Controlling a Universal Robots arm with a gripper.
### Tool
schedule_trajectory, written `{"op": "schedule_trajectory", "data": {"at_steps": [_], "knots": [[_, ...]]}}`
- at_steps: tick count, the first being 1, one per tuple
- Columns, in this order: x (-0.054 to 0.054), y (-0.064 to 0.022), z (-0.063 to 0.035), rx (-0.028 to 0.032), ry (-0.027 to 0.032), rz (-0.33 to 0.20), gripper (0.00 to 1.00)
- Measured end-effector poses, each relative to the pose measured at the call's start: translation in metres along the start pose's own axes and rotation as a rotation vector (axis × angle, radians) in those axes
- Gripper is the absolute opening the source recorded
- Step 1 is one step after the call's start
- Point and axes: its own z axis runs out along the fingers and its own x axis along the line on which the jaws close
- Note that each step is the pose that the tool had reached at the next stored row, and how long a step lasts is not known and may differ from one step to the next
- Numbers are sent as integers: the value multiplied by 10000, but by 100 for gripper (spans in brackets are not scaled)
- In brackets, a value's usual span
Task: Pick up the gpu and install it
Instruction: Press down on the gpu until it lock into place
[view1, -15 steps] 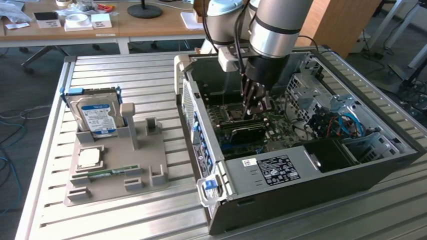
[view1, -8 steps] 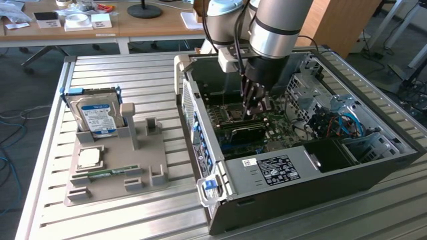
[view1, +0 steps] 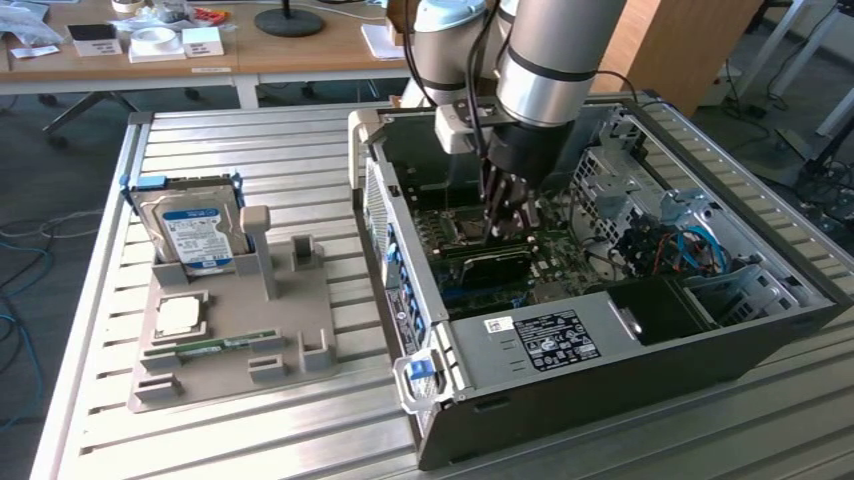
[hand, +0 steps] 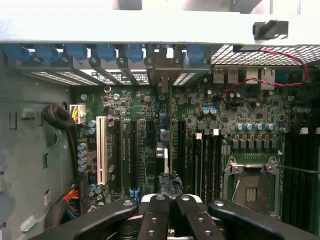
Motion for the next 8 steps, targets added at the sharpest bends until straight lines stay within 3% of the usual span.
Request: {"op": "schedule_trajectory", "data": {"at_steps": [8], "knots": [[0, 0, 31, 0, 1, -1, 11]]}}
